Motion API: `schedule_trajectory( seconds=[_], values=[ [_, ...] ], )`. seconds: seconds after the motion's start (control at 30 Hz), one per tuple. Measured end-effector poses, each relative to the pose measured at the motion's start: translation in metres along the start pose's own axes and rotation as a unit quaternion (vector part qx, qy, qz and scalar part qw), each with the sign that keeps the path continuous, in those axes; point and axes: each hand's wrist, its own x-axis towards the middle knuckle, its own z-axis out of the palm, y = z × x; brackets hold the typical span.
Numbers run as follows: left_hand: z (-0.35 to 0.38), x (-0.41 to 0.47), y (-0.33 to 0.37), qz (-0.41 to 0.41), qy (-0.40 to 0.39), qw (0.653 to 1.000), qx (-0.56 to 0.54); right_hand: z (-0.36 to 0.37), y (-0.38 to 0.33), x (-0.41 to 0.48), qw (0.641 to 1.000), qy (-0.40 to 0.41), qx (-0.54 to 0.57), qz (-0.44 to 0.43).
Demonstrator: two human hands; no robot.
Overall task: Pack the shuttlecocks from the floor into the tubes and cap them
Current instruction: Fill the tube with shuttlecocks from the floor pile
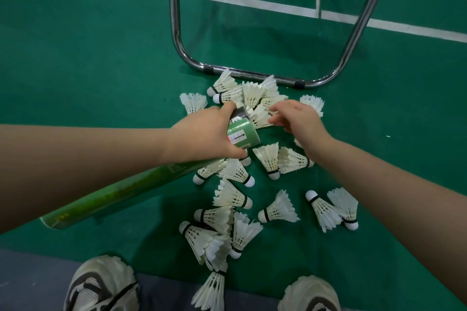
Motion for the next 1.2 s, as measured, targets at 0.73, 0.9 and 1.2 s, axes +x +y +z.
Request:
schedule_trajectory(
  seconds=[0.73,0.9,1.2],
  values=[
    [0.009,0.003,-0.012,-0.022,-0.033,0.999,0.021,-0.024,0.029,0.007,0.971,0.018,-0.220,-0.087],
    [0.011,0.003,-0.010,-0.025,-0.038,0.999,0.024,-0.020,0.001,-0.012,0.997,0.028,-0.043,-0.058],
    [0.008,0.001,0.003,-0.007,-0.030,1.000,0.002,0.006,-0.010,-0.028,0.979,-0.200,0.042,0.027]
  ],
)
